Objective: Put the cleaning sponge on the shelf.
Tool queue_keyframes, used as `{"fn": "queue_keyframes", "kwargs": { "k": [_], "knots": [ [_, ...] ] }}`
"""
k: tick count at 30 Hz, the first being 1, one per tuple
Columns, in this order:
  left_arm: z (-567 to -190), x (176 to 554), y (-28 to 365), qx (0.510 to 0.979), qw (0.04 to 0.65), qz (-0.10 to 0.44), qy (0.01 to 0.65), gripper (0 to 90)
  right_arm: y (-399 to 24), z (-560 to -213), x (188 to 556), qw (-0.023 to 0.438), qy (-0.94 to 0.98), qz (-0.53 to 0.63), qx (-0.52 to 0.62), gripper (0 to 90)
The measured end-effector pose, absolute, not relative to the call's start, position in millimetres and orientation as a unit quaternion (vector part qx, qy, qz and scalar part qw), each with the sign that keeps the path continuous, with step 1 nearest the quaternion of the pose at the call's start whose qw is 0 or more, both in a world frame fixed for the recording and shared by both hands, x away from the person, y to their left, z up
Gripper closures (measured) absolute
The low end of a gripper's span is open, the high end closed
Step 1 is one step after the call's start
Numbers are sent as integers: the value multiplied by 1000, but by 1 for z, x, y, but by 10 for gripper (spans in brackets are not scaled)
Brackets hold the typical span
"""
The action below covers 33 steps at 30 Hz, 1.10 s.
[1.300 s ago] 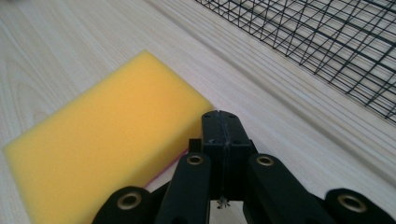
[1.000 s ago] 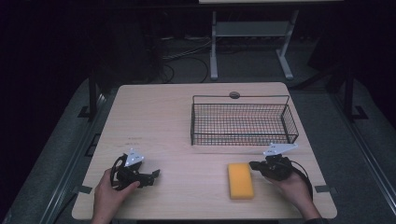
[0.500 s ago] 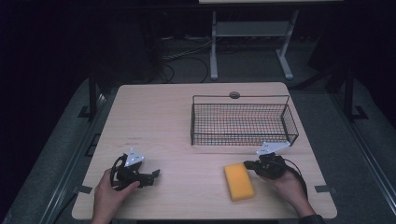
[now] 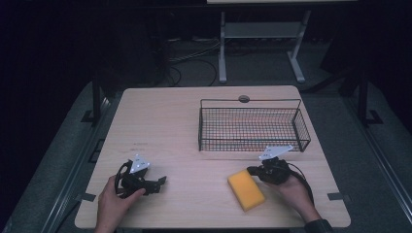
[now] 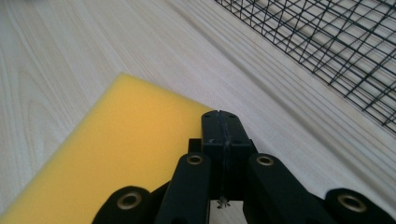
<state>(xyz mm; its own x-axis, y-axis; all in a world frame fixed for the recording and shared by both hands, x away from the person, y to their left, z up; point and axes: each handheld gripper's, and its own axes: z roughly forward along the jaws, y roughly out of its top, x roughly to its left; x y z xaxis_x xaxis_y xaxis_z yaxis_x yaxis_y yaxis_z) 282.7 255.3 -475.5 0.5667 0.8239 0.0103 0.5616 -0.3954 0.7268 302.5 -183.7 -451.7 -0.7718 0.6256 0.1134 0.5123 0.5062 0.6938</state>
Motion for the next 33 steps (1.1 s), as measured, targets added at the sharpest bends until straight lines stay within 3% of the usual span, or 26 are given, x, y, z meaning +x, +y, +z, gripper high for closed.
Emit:
{"fn": "queue_keyframes", "kwargs": {
  "k": [33],
  "knots": [
    [-475, 283, 255, 814, 347, 188, 426, 128, -146, -449, 310, 59, 880, 370, 290, 893]
  ]
}}
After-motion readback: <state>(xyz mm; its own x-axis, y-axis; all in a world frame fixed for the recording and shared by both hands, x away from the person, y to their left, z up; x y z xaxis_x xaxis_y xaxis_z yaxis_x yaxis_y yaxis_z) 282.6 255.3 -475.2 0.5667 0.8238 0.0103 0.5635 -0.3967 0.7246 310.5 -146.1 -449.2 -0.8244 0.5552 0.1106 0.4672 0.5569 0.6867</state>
